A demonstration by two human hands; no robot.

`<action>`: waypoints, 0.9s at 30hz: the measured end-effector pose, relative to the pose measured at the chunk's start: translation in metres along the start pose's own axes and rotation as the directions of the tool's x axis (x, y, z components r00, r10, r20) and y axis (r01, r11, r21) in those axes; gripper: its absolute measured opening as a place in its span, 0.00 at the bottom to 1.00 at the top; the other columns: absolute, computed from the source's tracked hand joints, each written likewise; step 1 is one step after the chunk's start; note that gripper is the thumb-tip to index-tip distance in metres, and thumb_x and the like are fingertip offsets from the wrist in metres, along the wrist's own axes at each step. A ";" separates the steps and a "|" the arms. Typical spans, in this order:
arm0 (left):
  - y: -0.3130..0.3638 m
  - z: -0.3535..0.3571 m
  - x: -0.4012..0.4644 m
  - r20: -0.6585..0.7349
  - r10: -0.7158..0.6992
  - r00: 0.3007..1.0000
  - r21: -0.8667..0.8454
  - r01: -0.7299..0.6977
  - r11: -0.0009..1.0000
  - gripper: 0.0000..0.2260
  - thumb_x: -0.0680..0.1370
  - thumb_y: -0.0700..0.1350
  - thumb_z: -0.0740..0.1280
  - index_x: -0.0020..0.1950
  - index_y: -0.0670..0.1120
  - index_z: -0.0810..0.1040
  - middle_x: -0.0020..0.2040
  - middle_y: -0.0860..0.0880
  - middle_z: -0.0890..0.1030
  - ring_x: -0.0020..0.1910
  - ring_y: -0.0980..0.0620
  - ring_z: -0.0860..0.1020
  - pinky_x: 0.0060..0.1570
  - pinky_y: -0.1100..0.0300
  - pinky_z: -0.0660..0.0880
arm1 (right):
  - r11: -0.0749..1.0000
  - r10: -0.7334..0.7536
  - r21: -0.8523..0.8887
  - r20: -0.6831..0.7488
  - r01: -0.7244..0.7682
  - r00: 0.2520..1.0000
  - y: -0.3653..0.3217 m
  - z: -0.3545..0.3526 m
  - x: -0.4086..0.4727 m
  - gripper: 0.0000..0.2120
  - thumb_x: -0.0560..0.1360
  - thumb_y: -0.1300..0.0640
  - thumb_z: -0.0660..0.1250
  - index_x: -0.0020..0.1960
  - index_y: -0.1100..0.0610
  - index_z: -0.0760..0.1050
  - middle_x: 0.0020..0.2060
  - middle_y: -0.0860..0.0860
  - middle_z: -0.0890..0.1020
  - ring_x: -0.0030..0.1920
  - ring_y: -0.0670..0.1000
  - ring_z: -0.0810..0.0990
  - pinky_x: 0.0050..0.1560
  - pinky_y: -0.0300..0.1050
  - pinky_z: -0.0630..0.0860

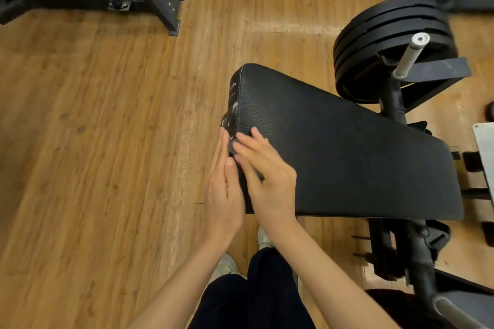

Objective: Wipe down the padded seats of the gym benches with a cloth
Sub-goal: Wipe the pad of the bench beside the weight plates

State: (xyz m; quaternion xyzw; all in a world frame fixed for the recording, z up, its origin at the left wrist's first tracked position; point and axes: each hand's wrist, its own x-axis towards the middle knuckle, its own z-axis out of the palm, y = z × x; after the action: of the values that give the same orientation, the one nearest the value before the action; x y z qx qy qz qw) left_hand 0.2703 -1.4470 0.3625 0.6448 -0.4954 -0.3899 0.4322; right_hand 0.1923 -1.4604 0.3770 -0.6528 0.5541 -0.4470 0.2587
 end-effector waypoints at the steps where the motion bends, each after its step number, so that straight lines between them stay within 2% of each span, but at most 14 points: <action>1: 0.000 0.000 0.000 0.002 0.009 1.000 0.017 -0.009 1.000 0.22 0.86 0.43 0.49 0.80 0.41 0.58 0.80 0.50 0.61 0.78 0.63 0.58 0.74 0.71 0.54 | 1.000 -0.005 0.002 -0.006 0.005 1.000 0.006 0.000 0.012 0.12 0.76 0.66 0.69 0.59 0.61 0.81 0.59 0.53 0.82 0.68 0.53 0.75 0.71 0.52 0.69; 5: 0.001 0.000 0.000 0.004 0.023 1.000 0.042 -0.023 0.999 0.21 0.87 0.43 0.48 0.81 0.44 0.56 0.81 0.52 0.59 0.78 0.65 0.56 0.75 0.71 0.52 | 0.988 0.151 0.048 -0.111 -0.146 0.982 0.021 0.012 0.091 0.11 0.77 0.64 0.69 0.58 0.60 0.82 0.59 0.53 0.82 0.69 0.53 0.74 0.70 0.54 0.70; 7: 0.000 0.000 -0.002 0.000 0.030 1.000 0.048 -0.030 0.998 0.21 0.87 0.43 0.48 0.81 0.44 0.56 0.80 0.52 0.59 0.78 0.65 0.56 0.74 0.72 0.52 | 0.981 0.193 0.054 -0.146 -0.187 0.970 0.017 0.011 0.077 0.11 0.77 0.64 0.69 0.59 0.60 0.81 0.60 0.53 0.82 0.69 0.53 0.73 0.70 0.54 0.70; 11: -0.005 0.001 0.000 -0.027 0.052 0.998 0.055 -0.050 0.997 0.22 0.86 0.43 0.48 0.80 0.41 0.58 0.80 0.50 0.61 0.77 0.64 0.57 0.73 0.72 0.53 | 0.992 0.105 0.079 -0.068 -0.100 0.992 -0.001 -0.006 -0.024 0.14 0.76 0.67 0.69 0.61 0.61 0.80 0.62 0.53 0.80 0.70 0.52 0.72 0.73 0.50 0.66; 13: -0.005 0.002 0.000 -0.038 0.057 0.998 0.057 -0.055 0.997 0.22 0.86 0.44 0.48 0.80 0.41 0.59 0.80 0.50 0.61 0.78 0.63 0.57 0.74 0.71 0.54 | 0.994 0.084 0.079 -0.072 -0.078 0.994 0.014 -0.011 -0.012 0.13 0.76 0.67 0.69 0.59 0.61 0.81 0.61 0.53 0.81 0.70 0.53 0.73 0.74 0.49 0.65; 17: -0.003 0.001 -0.002 -0.023 0.057 0.998 0.055 -0.056 0.997 0.21 0.87 0.43 0.48 0.80 0.43 0.57 0.80 0.52 0.60 0.77 0.65 0.57 0.75 0.70 0.53 | 0.940 0.334 0.146 -0.209 -0.308 0.919 0.057 -0.015 0.085 0.11 0.77 0.64 0.69 0.59 0.60 0.82 0.60 0.53 0.81 0.71 0.52 0.71 0.73 0.51 0.65; 19: -0.003 0.001 -0.002 -0.025 0.058 0.998 0.052 -0.056 0.997 0.21 0.87 0.42 0.48 0.80 0.42 0.58 0.80 0.52 0.60 0.77 0.65 0.57 0.74 0.71 0.53 | 0.921 0.388 0.134 -0.231 -0.366 0.892 0.059 -0.018 0.082 0.12 0.78 0.63 0.68 0.61 0.59 0.81 0.62 0.52 0.81 0.71 0.50 0.71 0.73 0.42 0.64; 20: -0.004 0.001 -0.002 -0.029 0.062 0.998 0.049 -0.061 0.997 0.21 0.87 0.42 0.48 0.80 0.42 0.58 0.80 0.52 0.60 0.77 0.65 0.57 0.74 0.72 0.53 | 0.929 0.370 0.120 -0.227 -0.351 0.901 0.050 -0.018 0.062 0.13 0.78 0.63 0.68 0.62 0.59 0.80 0.62 0.51 0.81 0.71 0.49 0.71 0.73 0.40 0.63; 22: -0.006 0.002 0.000 -0.024 0.062 0.998 0.041 -0.061 0.997 0.21 0.87 0.42 0.48 0.80 0.42 0.58 0.80 0.51 0.60 0.77 0.65 0.57 0.73 0.73 0.53 | 0.945 0.322 0.140 -0.211 -0.297 0.923 0.027 -0.017 0.007 0.14 0.78 0.64 0.69 0.63 0.59 0.79 0.62 0.51 0.80 0.70 0.48 0.72 0.73 0.47 0.66; 24: -0.007 0.002 0.000 -0.030 0.067 0.997 0.034 -0.066 0.997 0.21 0.87 0.43 0.48 0.80 0.42 0.58 0.80 0.51 0.60 0.77 0.65 0.57 0.73 0.73 0.53 | 0.959 0.278 0.115 -0.183 -0.260 0.943 0.017 -0.018 -0.028 0.14 0.77 0.64 0.69 0.62 0.59 0.79 0.62 0.50 0.81 0.70 0.47 0.72 0.73 0.50 0.67; 27: -0.006 0.000 -0.001 -0.006 0.065 0.998 0.039 -0.065 0.997 0.21 0.87 0.45 0.48 0.81 0.44 0.57 0.80 0.52 0.59 0.77 0.65 0.56 0.73 0.73 0.52 | 0.957 0.290 0.095 -0.197 -0.276 0.937 0.037 -0.019 0.018 0.12 0.77 0.63 0.69 0.60 0.60 0.81 0.60 0.51 0.82 0.69 0.50 0.74 0.71 0.45 0.68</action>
State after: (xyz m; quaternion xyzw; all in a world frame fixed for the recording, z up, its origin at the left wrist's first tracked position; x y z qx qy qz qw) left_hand 0.2716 -1.4454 0.3573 0.6379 -0.5221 -0.3635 0.4339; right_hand 0.1575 -1.4838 0.3607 -0.5069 0.6514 -0.4893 0.2817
